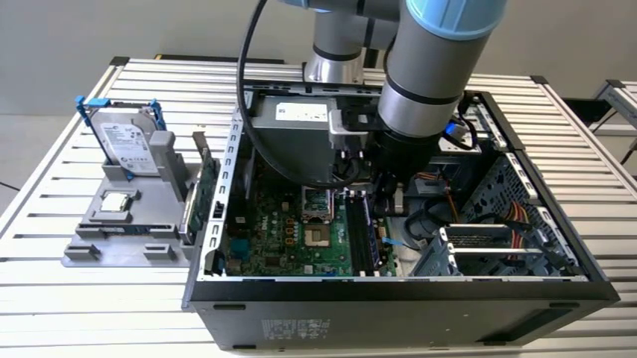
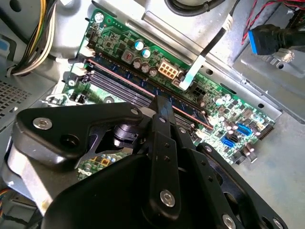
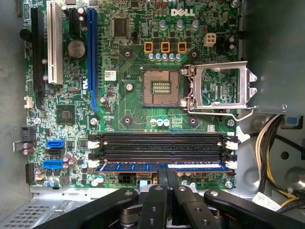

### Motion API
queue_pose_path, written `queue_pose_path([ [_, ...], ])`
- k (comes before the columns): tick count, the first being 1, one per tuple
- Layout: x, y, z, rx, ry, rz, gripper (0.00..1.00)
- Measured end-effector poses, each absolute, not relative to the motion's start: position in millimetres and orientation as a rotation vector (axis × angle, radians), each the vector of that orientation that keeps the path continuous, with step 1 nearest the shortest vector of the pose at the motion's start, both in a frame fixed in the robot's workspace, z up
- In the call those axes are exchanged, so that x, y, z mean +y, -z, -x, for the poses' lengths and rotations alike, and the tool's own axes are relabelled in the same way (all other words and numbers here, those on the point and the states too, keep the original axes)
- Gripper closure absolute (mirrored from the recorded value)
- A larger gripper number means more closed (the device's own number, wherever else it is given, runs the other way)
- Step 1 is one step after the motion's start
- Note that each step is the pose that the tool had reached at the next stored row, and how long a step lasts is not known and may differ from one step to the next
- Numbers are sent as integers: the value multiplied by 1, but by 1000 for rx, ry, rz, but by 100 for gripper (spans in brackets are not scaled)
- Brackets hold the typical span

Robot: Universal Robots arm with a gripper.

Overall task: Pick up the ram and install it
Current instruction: 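Press down the ram until it locks into place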

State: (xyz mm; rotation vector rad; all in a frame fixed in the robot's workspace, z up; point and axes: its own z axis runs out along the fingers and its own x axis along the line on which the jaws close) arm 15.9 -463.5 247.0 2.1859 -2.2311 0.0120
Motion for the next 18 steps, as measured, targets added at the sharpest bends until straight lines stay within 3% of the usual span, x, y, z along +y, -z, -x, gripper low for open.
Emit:
queue_pose_path([
  [18, -464, -235, -16, -2230, -12, -2186, 100],
])
